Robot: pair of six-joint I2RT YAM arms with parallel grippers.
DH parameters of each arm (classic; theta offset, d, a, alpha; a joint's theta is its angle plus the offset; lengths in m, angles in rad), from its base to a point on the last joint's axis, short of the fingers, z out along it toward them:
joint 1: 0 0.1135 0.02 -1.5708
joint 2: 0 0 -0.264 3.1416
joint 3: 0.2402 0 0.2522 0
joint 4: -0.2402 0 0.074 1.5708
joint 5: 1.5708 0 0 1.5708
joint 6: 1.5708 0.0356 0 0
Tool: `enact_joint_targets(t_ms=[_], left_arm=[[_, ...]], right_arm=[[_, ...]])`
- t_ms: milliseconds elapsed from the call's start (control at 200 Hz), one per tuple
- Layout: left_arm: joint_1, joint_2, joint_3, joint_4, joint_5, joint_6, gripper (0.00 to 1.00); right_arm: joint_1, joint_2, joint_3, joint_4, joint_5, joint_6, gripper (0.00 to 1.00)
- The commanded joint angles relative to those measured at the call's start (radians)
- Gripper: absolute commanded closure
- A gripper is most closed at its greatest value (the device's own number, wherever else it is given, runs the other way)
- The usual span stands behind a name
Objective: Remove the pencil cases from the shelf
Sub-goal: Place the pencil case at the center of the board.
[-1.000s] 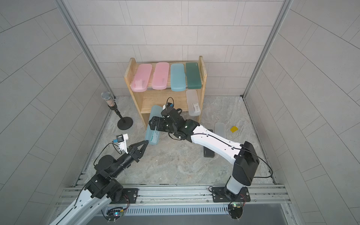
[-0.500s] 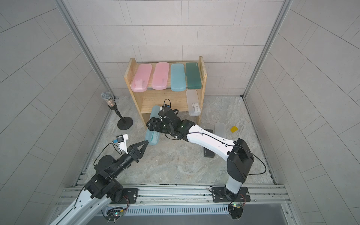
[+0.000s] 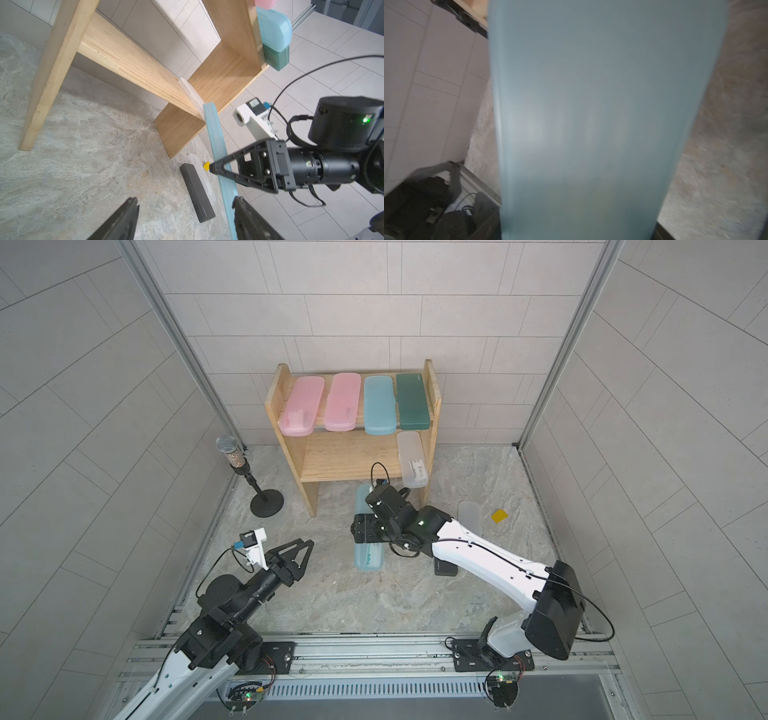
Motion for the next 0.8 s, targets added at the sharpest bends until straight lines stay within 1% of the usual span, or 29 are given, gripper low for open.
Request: enact_joint_targets(t_ms=[0, 145, 275, 405, 535, 685, 795], left_arm=[[0.003, 0.004, 0.024, -0.009, -0.025, 0.012, 0.21], [0.003, 0.028, 0.022, 0.007, -0.026, 0.012, 0.21], [0.003, 0.046, 0.010, 0.037, -0.029, 0.006, 0.21], [0.002, 0.051, 0.013, 0.040, -0.029, 0.007, 0.19], [0.003, 0.048, 0.002, 0.046, -0.035, 0.009, 0.17], [0.003, 0.075, 0.003, 0.068, -0.021, 0.006, 0.16], [0.003, 0.073, 0.003, 0.066, -0.018, 0.002, 0.16]], right_arm=[[-0.032, -0.040, -0.093, -0.155, 0.028, -0.080, 0.27], [-0.105, -0.051, -0.198, -0.164, -0.008, -0.104, 0.27], [-0.161, -0.003, -0.266, -0.132, -0.064, -0.127, 0.26], [-0.204, 0.042, -0.313, -0.085, -0.063, -0.150, 0.26], [-0.236, 0.081, -0.320, -0.035, -0.052, -0.181, 0.27], [-0.254, 0.122, -0.300, -0.012, -0.005, -0.217, 0.25], [-0.266, 0.156, -0.290, 0.001, -0.003, -0.235, 0.24]])
